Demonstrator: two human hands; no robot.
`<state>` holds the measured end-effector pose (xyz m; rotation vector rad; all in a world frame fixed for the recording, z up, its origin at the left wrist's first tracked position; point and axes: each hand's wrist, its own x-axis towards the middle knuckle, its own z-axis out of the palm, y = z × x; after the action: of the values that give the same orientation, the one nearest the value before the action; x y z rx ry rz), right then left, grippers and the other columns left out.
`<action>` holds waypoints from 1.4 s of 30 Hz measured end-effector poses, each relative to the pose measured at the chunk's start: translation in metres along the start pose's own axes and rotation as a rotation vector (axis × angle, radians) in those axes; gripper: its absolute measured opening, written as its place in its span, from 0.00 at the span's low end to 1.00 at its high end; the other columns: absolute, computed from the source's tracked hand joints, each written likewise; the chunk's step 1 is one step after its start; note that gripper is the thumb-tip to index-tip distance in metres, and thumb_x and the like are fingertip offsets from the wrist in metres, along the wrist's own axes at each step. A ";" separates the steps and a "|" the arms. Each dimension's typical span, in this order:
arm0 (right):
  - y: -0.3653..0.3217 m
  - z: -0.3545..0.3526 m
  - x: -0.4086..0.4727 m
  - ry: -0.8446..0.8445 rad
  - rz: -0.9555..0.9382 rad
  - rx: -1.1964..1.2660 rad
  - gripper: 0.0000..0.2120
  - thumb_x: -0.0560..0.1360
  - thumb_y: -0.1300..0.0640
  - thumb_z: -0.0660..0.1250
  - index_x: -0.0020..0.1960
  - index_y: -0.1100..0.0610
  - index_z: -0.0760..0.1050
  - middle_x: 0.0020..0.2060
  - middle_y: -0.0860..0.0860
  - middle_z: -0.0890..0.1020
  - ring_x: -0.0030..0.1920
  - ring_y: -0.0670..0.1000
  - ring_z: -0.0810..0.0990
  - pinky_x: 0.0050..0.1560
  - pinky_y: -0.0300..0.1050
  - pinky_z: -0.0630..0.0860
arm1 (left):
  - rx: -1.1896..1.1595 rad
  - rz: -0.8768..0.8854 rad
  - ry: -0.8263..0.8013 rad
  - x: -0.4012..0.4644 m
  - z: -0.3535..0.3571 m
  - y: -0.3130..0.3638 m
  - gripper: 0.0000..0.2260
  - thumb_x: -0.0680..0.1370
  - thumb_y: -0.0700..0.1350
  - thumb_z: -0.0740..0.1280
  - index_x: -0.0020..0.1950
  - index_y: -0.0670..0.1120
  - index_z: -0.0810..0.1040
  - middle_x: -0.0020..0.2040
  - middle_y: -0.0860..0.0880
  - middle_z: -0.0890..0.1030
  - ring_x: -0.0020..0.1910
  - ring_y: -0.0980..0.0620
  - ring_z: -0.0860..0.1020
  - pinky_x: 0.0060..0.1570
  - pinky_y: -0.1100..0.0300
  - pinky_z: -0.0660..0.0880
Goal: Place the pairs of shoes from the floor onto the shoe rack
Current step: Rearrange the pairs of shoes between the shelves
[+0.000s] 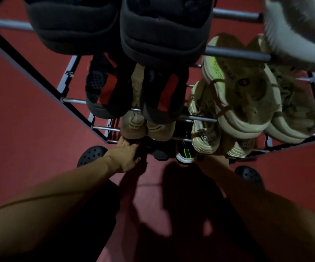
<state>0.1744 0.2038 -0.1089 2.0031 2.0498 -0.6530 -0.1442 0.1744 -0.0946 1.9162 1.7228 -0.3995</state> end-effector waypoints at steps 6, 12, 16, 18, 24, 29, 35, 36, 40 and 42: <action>0.020 -0.010 0.004 -0.148 -0.069 0.081 0.31 0.76 0.35 0.55 0.71 0.53 0.72 0.71 0.55 0.73 0.70 0.57 0.71 0.66 0.43 0.67 | -0.002 -0.052 -0.072 0.002 0.002 0.001 0.31 0.79 0.57 0.64 0.79 0.49 0.59 0.76 0.37 0.59 0.74 0.36 0.58 0.75 0.48 0.58; -0.009 0.008 -0.003 -0.063 -0.165 0.088 0.30 0.72 0.37 0.62 0.68 0.53 0.75 0.64 0.57 0.79 0.64 0.62 0.76 0.64 0.55 0.73 | -0.058 -0.087 -0.089 0.000 -0.003 -0.012 0.31 0.77 0.56 0.67 0.78 0.52 0.62 0.71 0.40 0.61 0.66 0.37 0.65 0.70 0.46 0.65; -0.033 0.018 -0.010 0.021 -0.338 0.245 0.20 0.67 0.46 0.66 0.58 0.47 0.77 0.45 0.55 0.82 0.45 0.59 0.83 0.45 0.47 0.79 | -0.111 0.030 0.000 0.010 -0.003 -0.010 0.31 0.70 0.62 0.57 0.62 0.43 0.79 0.58 0.38 0.79 0.56 0.36 0.76 0.56 0.51 0.74; -0.052 0.018 -0.009 0.002 -0.330 0.164 0.23 0.70 0.45 0.67 0.65 0.46 0.76 0.56 0.55 0.78 0.53 0.60 0.81 0.51 0.48 0.78 | -0.117 0.057 -0.012 0.013 -0.004 -0.010 0.28 0.70 0.60 0.57 0.53 0.40 0.82 0.51 0.39 0.83 0.50 0.37 0.79 0.49 0.53 0.75; -0.089 0.028 0.001 -0.075 -0.264 0.069 0.30 0.73 0.49 0.68 0.74 0.47 0.66 0.74 0.48 0.67 0.68 0.60 0.69 0.66 0.51 0.68 | -0.197 0.047 0.004 0.005 -0.009 -0.011 0.12 0.74 0.48 0.64 0.51 0.43 0.79 0.49 0.41 0.80 0.47 0.39 0.78 0.42 0.58 0.68; -0.100 0.038 0.009 -0.223 -0.246 0.350 0.17 0.77 0.56 0.66 0.65 0.53 0.78 0.63 0.55 0.80 0.62 0.57 0.79 0.61 0.44 0.72 | -0.296 0.028 0.106 0.001 -0.011 -0.017 0.15 0.75 0.43 0.64 0.62 0.44 0.77 0.60 0.41 0.75 0.51 0.40 0.77 0.46 0.55 0.72; -0.106 0.050 0.010 -0.174 -0.218 0.417 0.21 0.74 0.59 0.67 0.67 0.56 0.74 0.65 0.57 0.73 0.62 0.59 0.76 0.62 0.46 0.72 | -0.396 0.009 0.138 -0.008 -0.014 -0.026 0.13 0.74 0.42 0.67 0.58 0.45 0.74 0.55 0.44 0.75 0.50 0.42 0.77 0.50 0.51 0.77; -0.106 0.054 0.011 -0.120 -0.210 0.402 0.22 0.73 0.58 0.67 0.67 0.55 0.73 0.65 0.57 0.72 0.61 0.60 0.76 0.62 0.48 0.73 | -0.423 0.012 0.142 -0.009 -0.012 -0.029 0.13 0.74 0.42 0.69 0.56 0.49 0.72 0.53 0.46 0.75 0.49 0.44 0.77 0.50 0.52 0.76; -0.109 0.058 0.016 -0.084 -0.174 0.155 0.26 0.75 0.50 0.64 0.72 0.56 0.68 0.65 0.59 0.75 0.62 0.62 0.77 0.61 0.50 0.74 | -0.450 0.018 0.073 -0.012 -0.003 -0.038 0.20 0.73 0.42 0.72 0.57 0.54 0.64 0.48 0.52 0.74 0.43 0.48 0.74 0.45 0.57 0.70; -0.112 0.055 0.015 -0.160 -0.166 0.086 0.26 0.77 0.48 0.63 0.72 0.56 0.67 0.66 0.58 0.75 0.64 0.60 0.76 0.63 0.49 0.73 | -0.454 -0.003 0.069 -0.011 0.000 -0.039 0.29 0.73 0.43 0.73 0.69 0.50 0.61 0.54 0.51 0.76 0.49 0.46 0.78 0.49 0.55 0.73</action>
<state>0.0538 0.1947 -0.1452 1.7716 2.1390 -0.9174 -0.1839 0.1672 -0.0962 1.6108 1.6835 0.0589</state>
